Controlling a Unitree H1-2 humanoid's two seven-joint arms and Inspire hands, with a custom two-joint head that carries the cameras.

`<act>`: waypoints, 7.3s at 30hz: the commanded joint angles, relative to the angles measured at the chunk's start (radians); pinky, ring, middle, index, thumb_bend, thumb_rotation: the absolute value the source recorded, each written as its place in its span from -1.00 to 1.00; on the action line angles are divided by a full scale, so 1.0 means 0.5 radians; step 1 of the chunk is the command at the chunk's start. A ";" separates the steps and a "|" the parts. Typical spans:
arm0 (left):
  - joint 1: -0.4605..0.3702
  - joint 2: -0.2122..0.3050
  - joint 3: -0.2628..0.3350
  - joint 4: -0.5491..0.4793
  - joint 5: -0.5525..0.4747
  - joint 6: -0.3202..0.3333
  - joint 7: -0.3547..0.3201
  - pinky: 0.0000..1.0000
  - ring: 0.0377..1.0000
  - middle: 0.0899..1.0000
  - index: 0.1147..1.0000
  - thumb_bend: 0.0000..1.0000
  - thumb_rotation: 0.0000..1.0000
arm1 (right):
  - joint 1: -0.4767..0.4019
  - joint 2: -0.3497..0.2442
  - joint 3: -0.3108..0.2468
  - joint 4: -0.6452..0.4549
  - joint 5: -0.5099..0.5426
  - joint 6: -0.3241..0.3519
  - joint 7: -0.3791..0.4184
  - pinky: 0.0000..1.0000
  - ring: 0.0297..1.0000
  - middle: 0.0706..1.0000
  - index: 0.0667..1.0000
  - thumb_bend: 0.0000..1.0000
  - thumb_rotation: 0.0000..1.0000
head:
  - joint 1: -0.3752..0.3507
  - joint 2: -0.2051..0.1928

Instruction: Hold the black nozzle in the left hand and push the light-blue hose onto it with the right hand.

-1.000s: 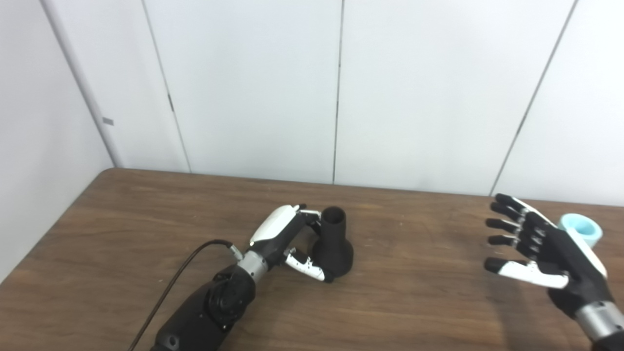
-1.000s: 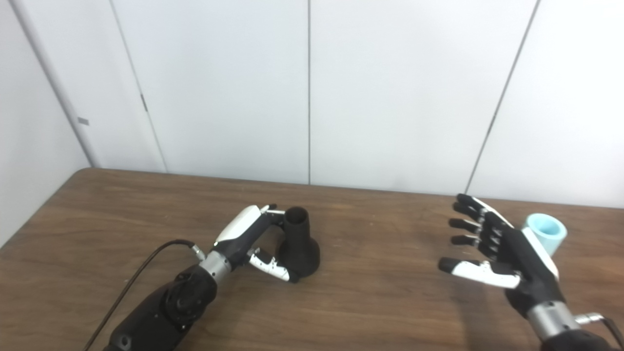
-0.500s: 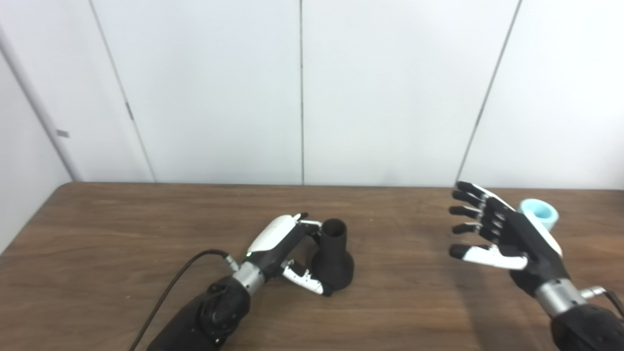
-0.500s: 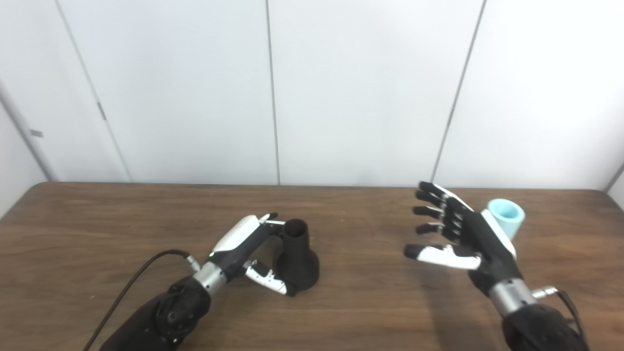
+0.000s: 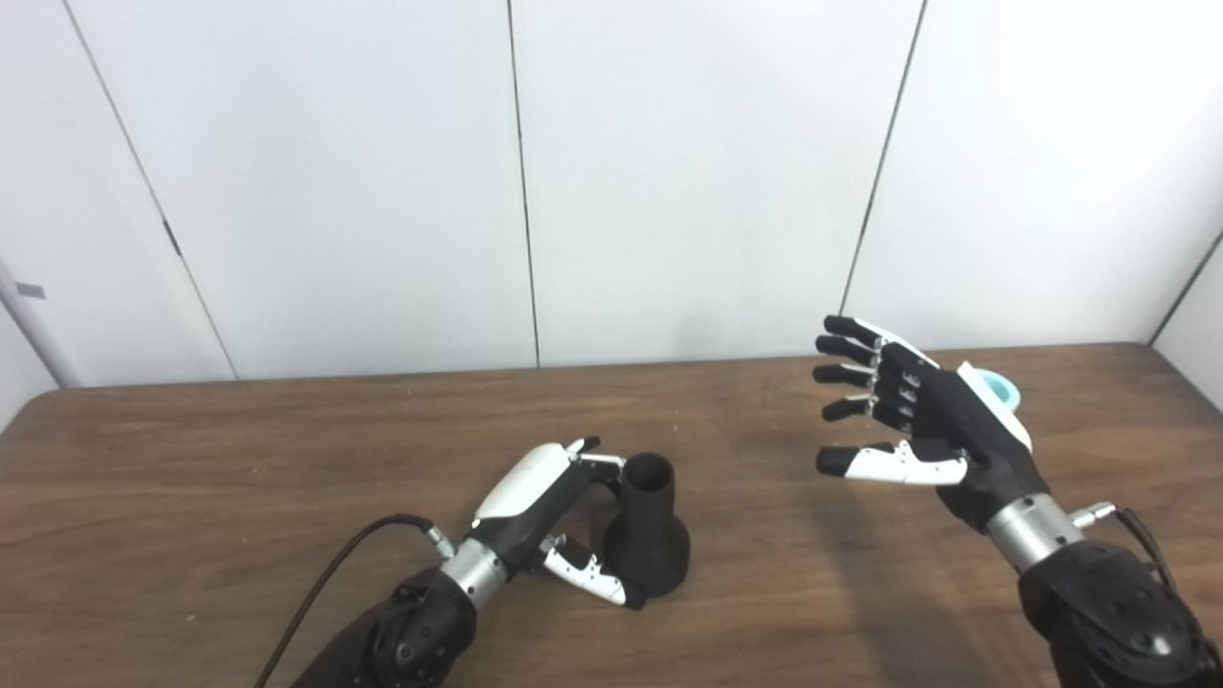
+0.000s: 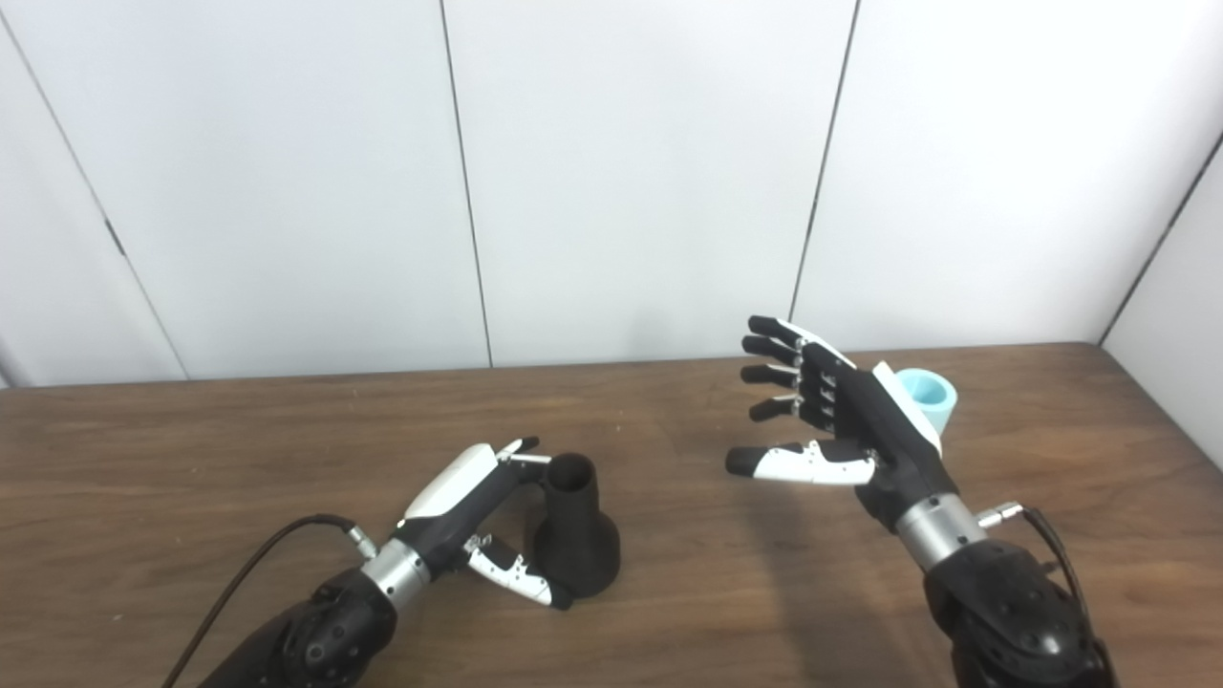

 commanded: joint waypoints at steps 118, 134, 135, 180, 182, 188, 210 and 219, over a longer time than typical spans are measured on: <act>0.229 0.259 -0.008 0.356 0.036 -0.370 -0.381 1.00 0.27 -0.10 -0.19 0.05 -1.00 | -1.106 -0.839 0.814 1.542 -1.360 -0.090 0.553 0.32 0.53 0.62 0.65 0.81 -0.81 | -0.759 -0.267; 0.265 0.278 0.018 0.307 0.017 -0.360 -0.418 1.00 0.27 -0.11 -0.19 0.05 -1.00 | -1.077 -0.780 0.764 1.602 -1.305 -0.253 0.424 0.00 0.20 0.40 0.48 0.73 -0.86 | -0.750 -0.232; 0.266 0.282 0.021 0.302 0.015 -0.361 -0.421 1.00 0.27 -0.11 -0.19 0.05 -1.00 | -1.074 -0.780 0.765 1.600 -1.307 -0.256 0.423 -0.01 0.20 0.40 0.48 0.72 -0.87 | -0.750 -0.227; 0.217 0.230 0.027 0.252 0.056 -0.253 -0.476 1.00 0.27 -0.09 -0.20 0.05 -1.00 | -1.191 -0.738 0.756 1.158 -1.473 -0.294 0.391 -0.25 -0.08 -0.13 -0.17 0.01 -1.00 | -0.547 -0.157; 0.214 0.214 0.020 0.232 0.078 -0.233 -0.468 1.00 0.26 -0.08 -0.20 0.05 -1.00 | -1.216 -0.722 0.740 1.067 -1.435 -0.301 0.438 -0.25 -0.08 -0.13 -0.18 0.00 -1.00 | -0.483 -0.144; 0.173 0.157 0.005 0.242 0.124 -0.165 -0.474 1.00 0.25 -0.07 -0.21 0.05 -1.00 | -1.255 -0.637 0.747 0.784 -1.403 -0.266 0.559 -0.25 -0.08 -0.13 -0.18 0.00 -1.00 | -0.340 -0.121; 0.020 -0.033 -0.108 0.139 0.263 0.275 -0.538 1.00 0.26 -0.12 -0.18 0.05 -1.00 | -1.353 -0.501 0.709 0.150 -1.037 -0.094 1.057 -0.29 -0.11 -0.11 -0.13 0.00 -1.00 | 0.255 0.052; -0.011 -0.053 -0.113 0.122 0.248 0.306 -0.532 1.00 0.25 -0.10 -0.19 0.05 -1.00 | -1.393 -0.494 0.733 0.058 -0.861 -0.058 1.171 -0.30 -0.11 -0.11 -0.10 0.00 -1.00 | 0.313 0.099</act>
